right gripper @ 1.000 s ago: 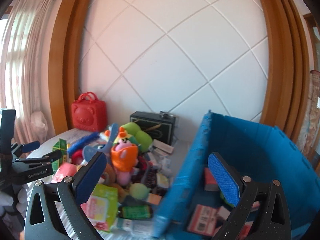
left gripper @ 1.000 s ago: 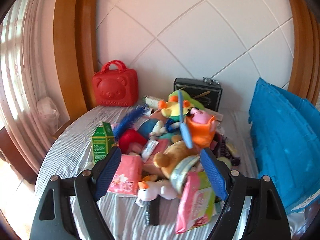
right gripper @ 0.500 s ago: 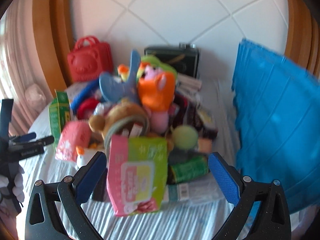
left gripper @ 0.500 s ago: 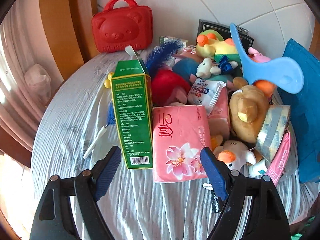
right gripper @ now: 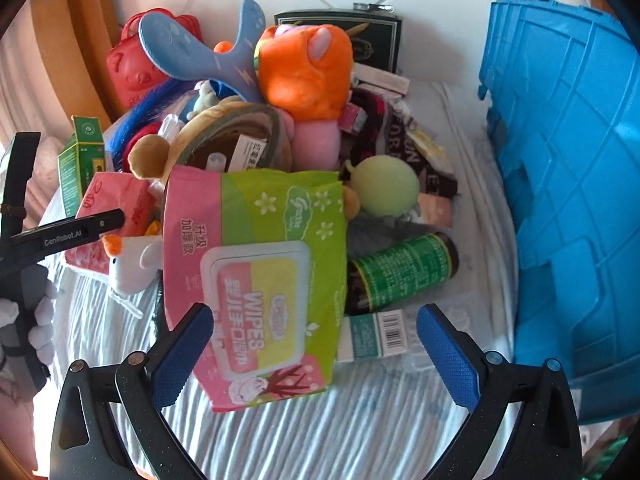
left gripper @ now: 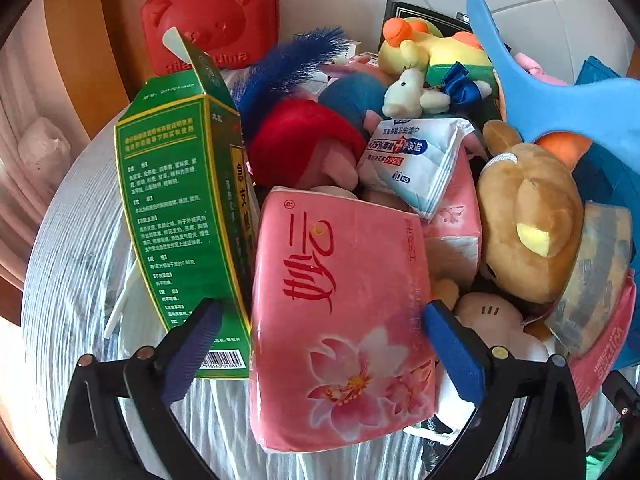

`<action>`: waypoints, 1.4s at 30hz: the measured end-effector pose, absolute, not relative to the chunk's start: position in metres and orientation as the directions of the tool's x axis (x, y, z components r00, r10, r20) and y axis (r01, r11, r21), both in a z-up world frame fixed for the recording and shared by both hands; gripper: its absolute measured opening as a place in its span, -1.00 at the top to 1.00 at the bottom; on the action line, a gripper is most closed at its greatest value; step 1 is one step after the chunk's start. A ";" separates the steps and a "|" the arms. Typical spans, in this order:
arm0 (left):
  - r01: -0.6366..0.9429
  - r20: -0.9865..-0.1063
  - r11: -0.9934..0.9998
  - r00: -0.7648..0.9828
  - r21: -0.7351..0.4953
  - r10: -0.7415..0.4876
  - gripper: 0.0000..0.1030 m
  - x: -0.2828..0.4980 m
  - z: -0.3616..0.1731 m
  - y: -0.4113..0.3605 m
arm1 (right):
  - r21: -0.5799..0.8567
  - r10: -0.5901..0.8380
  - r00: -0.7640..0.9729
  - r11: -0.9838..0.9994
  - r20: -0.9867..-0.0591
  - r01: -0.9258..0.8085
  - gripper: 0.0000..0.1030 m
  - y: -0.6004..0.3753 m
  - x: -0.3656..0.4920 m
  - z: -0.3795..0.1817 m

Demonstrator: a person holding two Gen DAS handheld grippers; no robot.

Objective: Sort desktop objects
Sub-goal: 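Grasp the pink tissue pack with left tool while right grasps the green wipes pack, then lift the tissue pack and wipes pack and carry them over the crate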

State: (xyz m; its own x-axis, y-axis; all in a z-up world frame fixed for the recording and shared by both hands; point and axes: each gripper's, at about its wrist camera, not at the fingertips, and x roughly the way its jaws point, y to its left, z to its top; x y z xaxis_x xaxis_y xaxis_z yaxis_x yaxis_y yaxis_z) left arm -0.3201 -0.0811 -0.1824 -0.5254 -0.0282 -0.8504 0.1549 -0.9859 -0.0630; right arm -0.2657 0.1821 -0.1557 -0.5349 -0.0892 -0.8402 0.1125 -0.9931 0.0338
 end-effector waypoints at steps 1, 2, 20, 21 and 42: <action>0.135 -0.853 -0.989 -0.521 -0.056 -0.023 -0.97 -0.317 -0.183 -0.079 | 0.052 -0.107 -0.530 -0.992 -0.841 0.118 -1.00 0.180 -0.267 -0.158; 0.118 -0.855 -0.992 -0.518 -0.049 -0.020 -0.95 -0.314 -0.184 -0.076 | 0.070 -0.126 -0.524 -0.989 -0.842 0.127 -1.00 0.178 -0.268 -0.160; 0.050 -0.857 -0.997 -0.510 0.051 -0.069 -0.80 -0.303 -0.198 -0.061 | 0.097 -0.169 -0.506 -0.981 -0.846 0.166 -1.00 0.147 -0.286 -0.188; 0.048 -0.856 -0.997 -0.512 0.055 -0.072 -0.80 -0.303 -0.198 -0.061 | 0.093 -0.174 -0.516 -0.980 -0.839 0.178 -1.00 0.144 -0.285 -0.186; 0.011 -0.739 -0.998 -0.671 0.063 -0.054 -0.78 -0.271 -0.132 -0.060 | 0.038 -0.178 -0.647 -0.974 -0.742 0.225 -0.20 0.119 -0.258 -0.154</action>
State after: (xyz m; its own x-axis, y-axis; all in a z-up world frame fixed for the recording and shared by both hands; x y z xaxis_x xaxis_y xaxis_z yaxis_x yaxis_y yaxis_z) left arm -0.2711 -0.0602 -0.1322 -0.6711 -0.0545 -0.7393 0.0111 -0.9979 0.0634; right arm -0.2582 0.1190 -0.1539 -0.6465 -0.1785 -0.7417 0.2251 -0.9736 0.0380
